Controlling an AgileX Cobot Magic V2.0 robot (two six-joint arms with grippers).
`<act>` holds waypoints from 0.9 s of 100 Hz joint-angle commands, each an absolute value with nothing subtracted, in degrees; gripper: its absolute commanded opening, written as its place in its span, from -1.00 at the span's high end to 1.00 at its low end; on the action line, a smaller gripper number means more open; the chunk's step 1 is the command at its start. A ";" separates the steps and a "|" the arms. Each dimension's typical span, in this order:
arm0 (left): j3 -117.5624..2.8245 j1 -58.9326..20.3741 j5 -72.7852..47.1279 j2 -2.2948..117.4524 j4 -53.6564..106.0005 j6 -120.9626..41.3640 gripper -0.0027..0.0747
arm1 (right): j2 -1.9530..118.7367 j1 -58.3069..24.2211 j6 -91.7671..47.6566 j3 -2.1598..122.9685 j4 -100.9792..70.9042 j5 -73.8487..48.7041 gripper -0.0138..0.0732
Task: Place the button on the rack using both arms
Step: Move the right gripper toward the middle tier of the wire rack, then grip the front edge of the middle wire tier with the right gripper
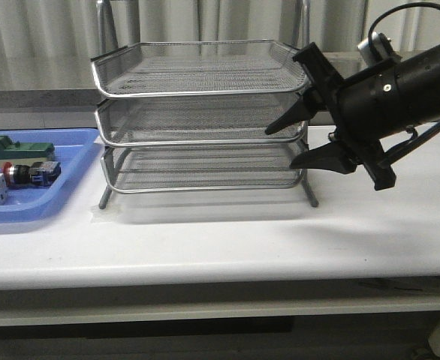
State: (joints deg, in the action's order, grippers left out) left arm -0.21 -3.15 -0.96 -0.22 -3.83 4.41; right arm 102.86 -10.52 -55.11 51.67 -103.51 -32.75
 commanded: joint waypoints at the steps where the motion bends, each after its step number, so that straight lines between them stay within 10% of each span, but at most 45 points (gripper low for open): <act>1: 3.05 -3.00 3.59 -2.09 -3.53 4.97 0.99 | 100.54 -9.22 -56.08 53.35 -111.04 -36.90 -0.26; 90: 3.05 -3.00 3.59 -2.09 -3.53 4.97 0.99 | 106.47 -6.37 -55.97 58.26 -111.04 -43.36 -0.26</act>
